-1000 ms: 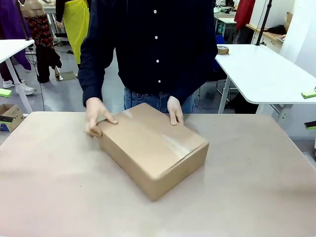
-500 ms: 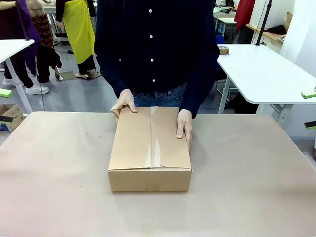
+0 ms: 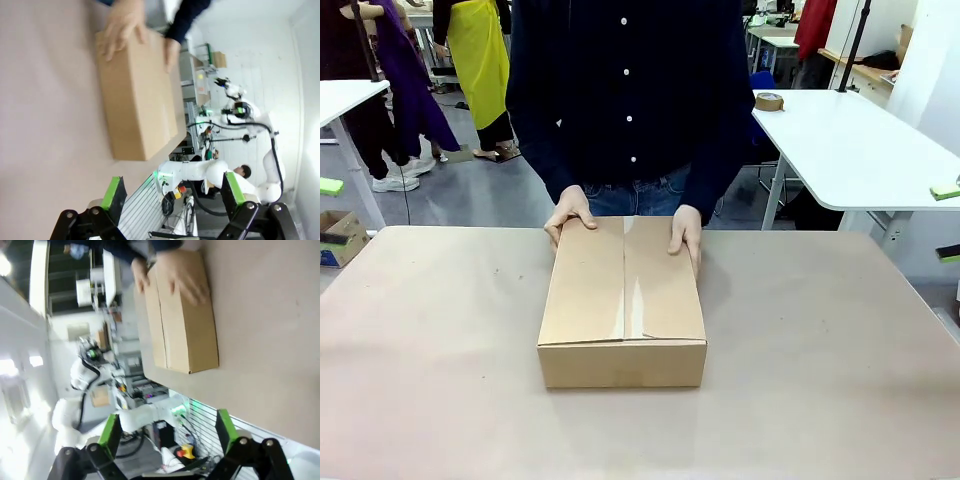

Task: Pack the gift set into the box.
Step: Press and hold the closed box until the human finishes sealing it.

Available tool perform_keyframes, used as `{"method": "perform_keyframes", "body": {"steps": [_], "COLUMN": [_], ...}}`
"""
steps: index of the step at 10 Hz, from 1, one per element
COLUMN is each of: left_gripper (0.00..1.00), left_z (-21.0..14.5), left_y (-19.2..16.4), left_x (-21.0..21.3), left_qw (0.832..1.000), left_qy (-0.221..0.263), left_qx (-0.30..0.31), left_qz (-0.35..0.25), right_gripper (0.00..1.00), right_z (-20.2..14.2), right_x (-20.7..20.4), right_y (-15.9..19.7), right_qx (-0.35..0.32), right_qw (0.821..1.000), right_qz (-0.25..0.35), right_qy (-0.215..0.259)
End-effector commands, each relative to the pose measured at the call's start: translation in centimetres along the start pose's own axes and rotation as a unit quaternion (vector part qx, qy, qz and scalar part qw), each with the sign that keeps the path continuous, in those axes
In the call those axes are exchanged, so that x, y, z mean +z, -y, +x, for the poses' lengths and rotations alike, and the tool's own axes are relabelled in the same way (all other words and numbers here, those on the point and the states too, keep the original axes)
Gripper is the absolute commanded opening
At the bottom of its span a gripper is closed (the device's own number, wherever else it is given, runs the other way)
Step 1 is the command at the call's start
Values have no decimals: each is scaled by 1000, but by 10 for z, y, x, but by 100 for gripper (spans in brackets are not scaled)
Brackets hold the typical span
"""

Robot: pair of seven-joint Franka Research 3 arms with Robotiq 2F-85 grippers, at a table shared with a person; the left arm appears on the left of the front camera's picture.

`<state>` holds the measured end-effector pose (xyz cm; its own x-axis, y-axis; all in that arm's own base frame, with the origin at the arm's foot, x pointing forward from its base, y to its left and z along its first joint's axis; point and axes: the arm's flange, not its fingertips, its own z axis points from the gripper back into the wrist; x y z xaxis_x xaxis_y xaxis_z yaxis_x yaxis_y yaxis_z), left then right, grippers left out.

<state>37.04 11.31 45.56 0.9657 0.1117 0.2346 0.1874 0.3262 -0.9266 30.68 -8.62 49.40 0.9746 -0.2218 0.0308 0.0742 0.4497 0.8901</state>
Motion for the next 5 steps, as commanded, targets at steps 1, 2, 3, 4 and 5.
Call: {"method": "perform_keyframes", "body": {"steps": [1,2,3,4,5], "left_gripper": [100,100,100,100,100], "left_z": [10,5,-3,-7,4], "left_y": [56,69,69,59,37], "left_x": [-87,-136,-170,-186,-163], "left_qw": [955,931,920,921,953], "left_qy": [-32,-32,-29,-52,-65], "left_qx": [-253,-330,-365,-362,-291], "left_qz": [-150,-152,-136,-134,-51], "right_gripper": [100,100,100,100,100], "right_z": [11,3,-8,-16,-20], "right_x": [-104,-151,-181,-192,-155], "right_y": [-59,-72,-70,-60,-42], "right_qx": [277,386,438,458,330], "right_qw": [959,916,884,873,920], "right_qz": [-27,16,49,64,-83], "right_qy": [-49,-104,-155,-154,-192]}}
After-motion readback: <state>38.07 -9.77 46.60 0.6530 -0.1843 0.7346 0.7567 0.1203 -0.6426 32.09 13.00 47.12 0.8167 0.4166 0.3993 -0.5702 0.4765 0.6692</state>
